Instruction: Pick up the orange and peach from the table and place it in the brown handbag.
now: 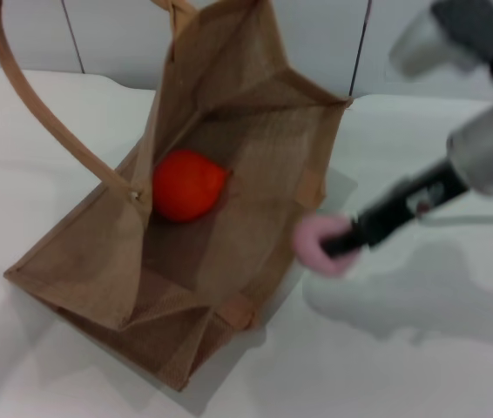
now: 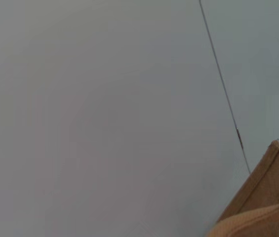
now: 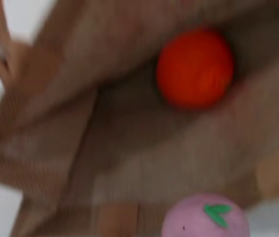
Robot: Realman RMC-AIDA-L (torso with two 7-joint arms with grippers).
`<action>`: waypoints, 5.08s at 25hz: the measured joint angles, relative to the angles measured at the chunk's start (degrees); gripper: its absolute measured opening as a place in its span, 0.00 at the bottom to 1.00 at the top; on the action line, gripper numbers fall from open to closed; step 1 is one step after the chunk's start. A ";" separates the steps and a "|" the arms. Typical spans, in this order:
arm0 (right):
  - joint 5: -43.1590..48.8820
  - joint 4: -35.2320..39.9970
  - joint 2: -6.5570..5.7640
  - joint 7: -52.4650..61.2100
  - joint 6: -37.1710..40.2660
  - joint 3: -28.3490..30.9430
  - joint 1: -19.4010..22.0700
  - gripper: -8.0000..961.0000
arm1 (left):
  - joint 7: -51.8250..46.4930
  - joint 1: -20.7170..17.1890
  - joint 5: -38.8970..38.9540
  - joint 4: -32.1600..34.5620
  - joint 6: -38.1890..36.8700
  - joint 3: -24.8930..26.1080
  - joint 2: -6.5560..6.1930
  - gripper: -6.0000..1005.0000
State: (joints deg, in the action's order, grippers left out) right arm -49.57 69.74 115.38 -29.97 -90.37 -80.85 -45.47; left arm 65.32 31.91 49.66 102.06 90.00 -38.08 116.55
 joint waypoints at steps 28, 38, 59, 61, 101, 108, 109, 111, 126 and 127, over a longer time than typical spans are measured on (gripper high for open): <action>-8.29 -20.01 0.46 -14.16 25.77 0.52 -8.51 0.39 | -6.44 0.58 4.20 6.50 -2.44 -12.26 0.20 0.21; -16.70 -25.80 0.46 -19.99 26.65 0.03 -10.59 0.41 | -7.26 -0.18 5.39 9.06 -2.62 -12.19 0.11 0.21; -17.21 -28.81 0.46 -21.44 26.93 -0.06 -11.29 0.61 | -7.67 -0.06 5.70 9.76 -3.00 -12.06 0.08 0.22; -17.23 -28.86 0.46 -21.44 26.88 0.20 -11.17 0.69 | -7.68 -0.30 5.68 9.50 -3.31 -11.91 0.09 0.22; 1.05 -13.88 -3.35 -18.97 16.51 29.27 1.31 0.76 | -2.73 -2.09 22.51 -12.55 -8.24 -1.46 -0.15 0.35; 1.10 -13.84 -3.19 -18.94 16.93 29.32 1.31 0.76 | -0.68 -1.54 26.63 -16.28 -4.66 1.13 -0.35 0.69; 1.04 -13.84 -3.19 -18.94 16.93 29.32 1.29 0.76 | -0.26 -1.27 27.03 -16.70 -3.93 1.92 -0.36 0.72; 0.96 -13.84 -3.19 -18.97 16.94 29.34 1.27 0.76 | 0.29 -1.01 27.34 -17.00 -3.36 2.69 -0.36 0.78; -6.32 -9.03 0.74 -28.74 31.22 19.85 6.56 0.76 | 24.44 -6.22 38.98 -34.40 -14.38 2.87 0.77 0.87; -8.45 -8.65 0.69 -30.22 34.54 17.48 7.65 0.76 | 26.58 -6.30 40.09 -36.50 -14.62 2.84 0.77 0.87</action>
State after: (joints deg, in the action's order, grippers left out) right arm -58.02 61.08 116.07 -60.20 -55.83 -63.37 -37.82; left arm 91.90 25.61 89.75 65.57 75.38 -35.24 117.32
